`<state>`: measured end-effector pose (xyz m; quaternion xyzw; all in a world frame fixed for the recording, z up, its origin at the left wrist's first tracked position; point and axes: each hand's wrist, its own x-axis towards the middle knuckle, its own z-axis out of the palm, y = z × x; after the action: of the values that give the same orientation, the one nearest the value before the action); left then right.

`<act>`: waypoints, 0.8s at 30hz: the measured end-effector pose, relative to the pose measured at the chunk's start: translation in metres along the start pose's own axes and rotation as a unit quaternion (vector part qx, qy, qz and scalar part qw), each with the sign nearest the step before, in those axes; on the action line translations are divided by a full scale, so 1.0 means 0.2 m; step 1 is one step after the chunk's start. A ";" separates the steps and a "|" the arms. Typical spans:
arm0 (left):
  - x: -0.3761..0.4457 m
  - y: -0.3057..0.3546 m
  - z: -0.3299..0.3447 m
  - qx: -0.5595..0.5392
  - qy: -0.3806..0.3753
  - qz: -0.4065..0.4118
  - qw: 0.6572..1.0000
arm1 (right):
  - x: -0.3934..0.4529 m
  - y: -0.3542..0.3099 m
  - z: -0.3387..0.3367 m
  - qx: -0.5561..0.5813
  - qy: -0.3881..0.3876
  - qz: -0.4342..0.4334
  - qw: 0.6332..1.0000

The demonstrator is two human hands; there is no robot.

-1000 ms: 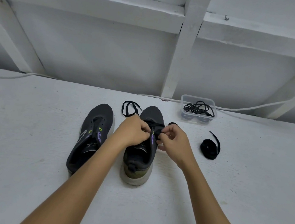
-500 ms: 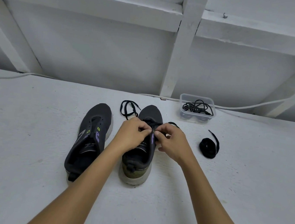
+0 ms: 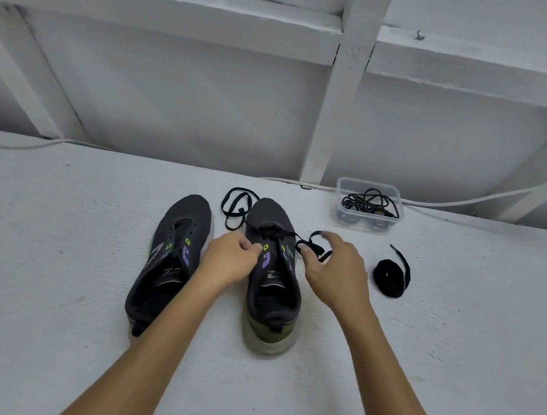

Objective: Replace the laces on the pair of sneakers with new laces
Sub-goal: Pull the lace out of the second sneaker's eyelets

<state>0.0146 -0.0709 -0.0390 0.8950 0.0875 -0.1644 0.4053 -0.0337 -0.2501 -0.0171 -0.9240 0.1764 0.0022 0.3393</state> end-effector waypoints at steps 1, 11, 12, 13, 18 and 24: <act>-0.01 -0.01 0.01 -0.019 -0.003 -0.008 1.000 | -0.01 -0.01 -0.01 0.010 -0.018 -0.002 1.000; -0.05 -0.01 0.05 0.001 0.158 0.187 0.970 | -0.14 -0.16 0.00 0.039 -0.147 -0.025 0.988; -0.05 0.00 0.05 0.035 0.161 0.190 0.968 | -0.15 -0.16 0.00 0.035 -0.146 -0.027 0.988; -0.05 0.01 0.05 0.061 0.165 0.190 0.966 | -0.15 -0.16 0.01 0.033 -0.148 -0.027 0.988; -0.05 0.05 0.01 0.190 0.139 0.183 0.955 | -0.15 -0.14 0.02 0.042 -0.150 -0.042 0.987; 0.07 0.14 -0.07 0.189 0.032 0.171 0.967 | -0.15 -0.13 0.04 0.025 -0.133 -0.056 0.989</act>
<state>0.0383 -0.0785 -0.0171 0.9618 -0.0862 -0.0774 0.2482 -0.0519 -0.2177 -0.0031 -0.9152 0.0778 0.1016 0.3822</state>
